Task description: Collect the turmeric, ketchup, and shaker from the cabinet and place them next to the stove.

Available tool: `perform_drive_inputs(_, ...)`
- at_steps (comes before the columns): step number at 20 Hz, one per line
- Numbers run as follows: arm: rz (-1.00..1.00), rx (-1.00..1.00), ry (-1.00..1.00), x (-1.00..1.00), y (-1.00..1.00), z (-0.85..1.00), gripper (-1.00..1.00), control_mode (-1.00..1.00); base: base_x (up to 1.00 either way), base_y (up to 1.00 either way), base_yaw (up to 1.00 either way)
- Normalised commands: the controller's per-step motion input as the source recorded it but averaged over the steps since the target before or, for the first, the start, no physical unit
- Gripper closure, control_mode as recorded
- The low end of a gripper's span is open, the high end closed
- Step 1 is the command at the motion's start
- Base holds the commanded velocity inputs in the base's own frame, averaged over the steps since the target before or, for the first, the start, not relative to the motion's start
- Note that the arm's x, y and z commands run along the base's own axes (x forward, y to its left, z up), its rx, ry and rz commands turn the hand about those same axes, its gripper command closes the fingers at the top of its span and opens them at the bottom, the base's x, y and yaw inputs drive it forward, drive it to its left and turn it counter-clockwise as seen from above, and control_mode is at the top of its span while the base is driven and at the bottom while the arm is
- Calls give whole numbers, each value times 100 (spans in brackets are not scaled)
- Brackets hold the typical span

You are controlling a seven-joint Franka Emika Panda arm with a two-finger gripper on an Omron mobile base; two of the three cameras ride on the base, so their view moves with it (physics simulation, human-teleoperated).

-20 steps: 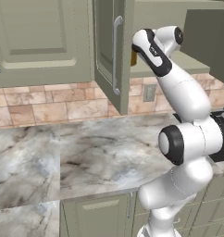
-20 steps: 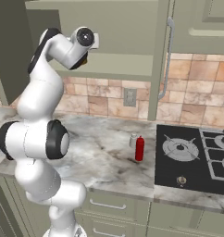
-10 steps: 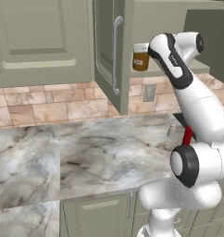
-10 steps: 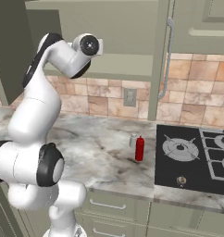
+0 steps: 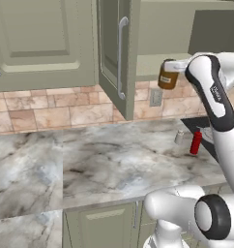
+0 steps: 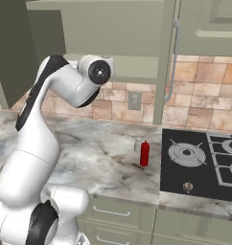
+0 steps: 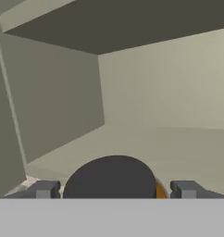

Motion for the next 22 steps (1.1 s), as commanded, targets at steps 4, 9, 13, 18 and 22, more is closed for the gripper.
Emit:
perform_drive_inputs(4, 0, 0, 0, -96, -45, -39, 100, -100, 0, 0, 0)
perform_drive_inputs(9, 0, 0, 0, -89, -39, -58, 100, -100, 0, 0, 0)
perform_drive_inputs(13, 0, 0, 1, -72, -30, -64, 100, -100, 0, 0, 0)
perform_drive_inputs(18, 0, 0, 12, -19, -47, -56, 100, -100, 0, 0, 0)
perform_drive_inputs(22, 0, 0, 11, -3, -52, -47, 100, -100, 0, 0, 0)
